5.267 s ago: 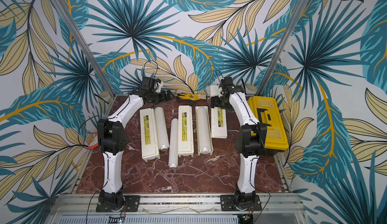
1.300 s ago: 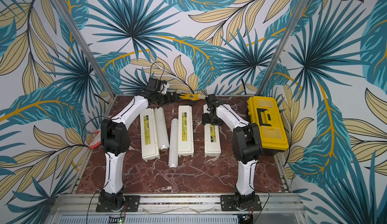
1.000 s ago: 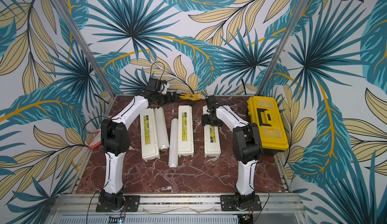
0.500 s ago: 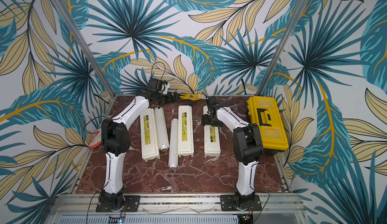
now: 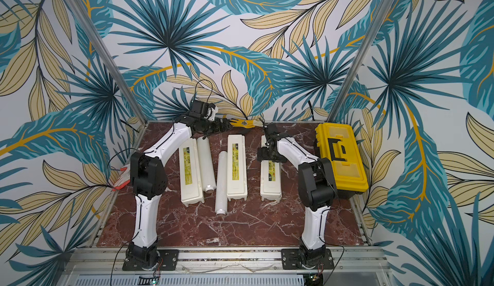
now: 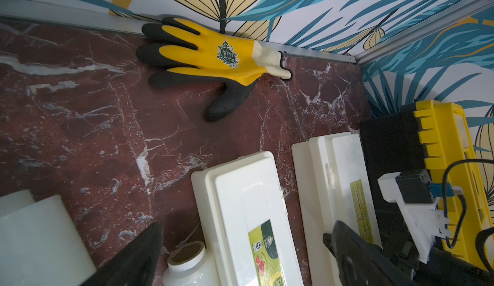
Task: Put plastic wrap rolls into dispensers
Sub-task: Close the lid on the plastic wrap cutting box.
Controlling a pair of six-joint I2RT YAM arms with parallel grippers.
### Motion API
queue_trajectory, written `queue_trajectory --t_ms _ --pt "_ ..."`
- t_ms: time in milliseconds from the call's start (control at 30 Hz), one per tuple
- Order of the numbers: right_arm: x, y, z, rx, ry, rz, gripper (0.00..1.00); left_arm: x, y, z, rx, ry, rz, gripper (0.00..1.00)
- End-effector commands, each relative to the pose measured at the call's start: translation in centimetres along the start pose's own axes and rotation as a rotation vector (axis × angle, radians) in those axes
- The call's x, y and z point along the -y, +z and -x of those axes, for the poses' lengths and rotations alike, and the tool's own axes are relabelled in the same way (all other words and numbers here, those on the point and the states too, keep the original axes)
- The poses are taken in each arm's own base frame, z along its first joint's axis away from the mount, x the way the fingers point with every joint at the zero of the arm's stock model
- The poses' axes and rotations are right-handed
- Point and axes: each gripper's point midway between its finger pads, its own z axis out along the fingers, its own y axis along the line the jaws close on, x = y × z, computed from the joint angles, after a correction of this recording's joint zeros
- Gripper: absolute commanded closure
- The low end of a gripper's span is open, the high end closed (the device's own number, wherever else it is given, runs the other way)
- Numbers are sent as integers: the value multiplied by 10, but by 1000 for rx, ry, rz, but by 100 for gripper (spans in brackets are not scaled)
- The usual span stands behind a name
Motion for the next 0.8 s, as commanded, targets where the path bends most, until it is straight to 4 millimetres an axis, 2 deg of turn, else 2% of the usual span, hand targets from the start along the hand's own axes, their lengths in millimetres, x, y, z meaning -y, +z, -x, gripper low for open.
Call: queue_trajectory --t_ms 0,433,600,767 --pt "16 -15 -3 -3 -3 -49 1 18 -5 16 44 27 -28 0" --pt "28 -39 -1 3 18 -110 1 25 -4 7 28 41 -27 1" --pt "33 -40 -2 7 29 -120 1 28 -2 3 17 44 -30 1" --pt "23 -35 -1 12 39 -55 1 31 1 -4 0 43 -36 1"
